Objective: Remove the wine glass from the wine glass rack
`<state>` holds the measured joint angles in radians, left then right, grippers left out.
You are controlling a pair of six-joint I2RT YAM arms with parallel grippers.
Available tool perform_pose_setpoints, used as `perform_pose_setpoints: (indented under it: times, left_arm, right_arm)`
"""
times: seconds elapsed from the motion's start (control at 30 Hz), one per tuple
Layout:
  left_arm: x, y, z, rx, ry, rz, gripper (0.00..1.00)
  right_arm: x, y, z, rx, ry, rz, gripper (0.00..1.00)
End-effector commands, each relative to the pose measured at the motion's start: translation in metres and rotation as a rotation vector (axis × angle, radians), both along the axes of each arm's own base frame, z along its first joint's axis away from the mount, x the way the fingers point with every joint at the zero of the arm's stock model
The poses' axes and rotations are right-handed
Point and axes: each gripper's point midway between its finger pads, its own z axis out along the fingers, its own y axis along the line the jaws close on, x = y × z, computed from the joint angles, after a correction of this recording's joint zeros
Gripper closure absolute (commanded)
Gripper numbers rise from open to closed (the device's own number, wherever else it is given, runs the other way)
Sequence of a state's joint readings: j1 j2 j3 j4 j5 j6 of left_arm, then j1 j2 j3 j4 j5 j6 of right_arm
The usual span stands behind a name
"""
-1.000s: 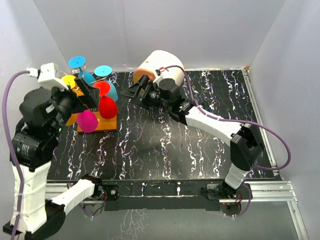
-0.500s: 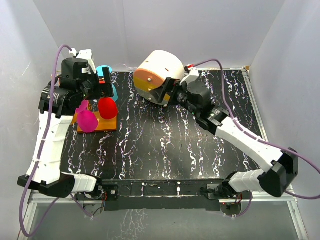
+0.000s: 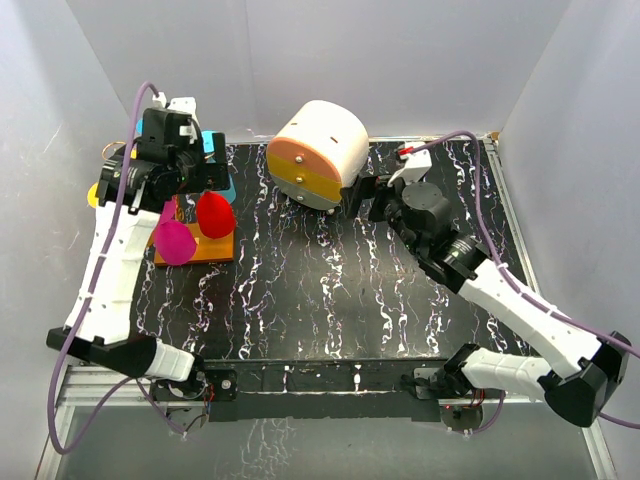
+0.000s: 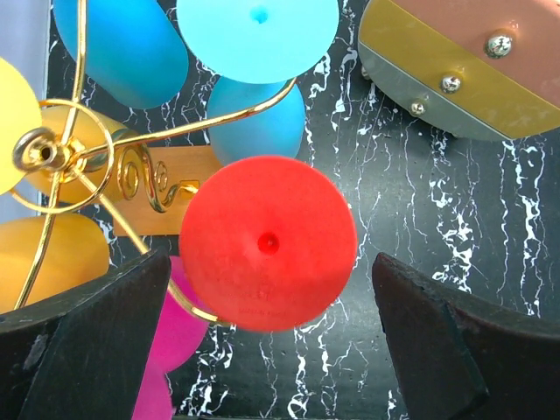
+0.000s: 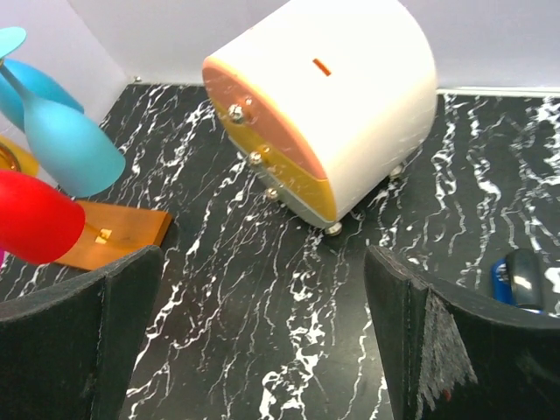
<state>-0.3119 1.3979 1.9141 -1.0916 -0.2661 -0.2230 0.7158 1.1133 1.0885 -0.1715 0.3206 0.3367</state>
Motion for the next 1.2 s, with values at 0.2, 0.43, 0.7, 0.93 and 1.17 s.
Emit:
perform_pose_setpoints:
  times: [0.2,0.43,0.7,0.93,1.17]
  left_arm:
    - [0.016,-0.002,-0.001,0.026,-0.01,0.006,0.01]
    - [0.021,0.004,-0.004,0.059,-0.004,0.029,0.01]
    - [0.022,0.002,-0.007,0.058,0.001,0.019,0.02]
    - [0.021,0.001,-0.008,0.052,0.001,0.01,0.12]
    - [0.02,0.002,-0.003,0.052,-0.011,0.01,0.23]
  right_arm:
    - [-0.008,-0.032,0.035,-0.004,-0.13,-0.087,0.01]
    - [-0.007,-0.032,0.032,-0.006,-0.129,-0.089,0.02]
    - [-0.008,-0.033,0.03,0.003,-0.13,-0.089,0.02]
    - [-0.008,-0.033,0.029,0.008,-0.131,-0.09,0.02]
    - [-0.009,-0.034,0.03,0.017,-0.136,-0.093,0.02]
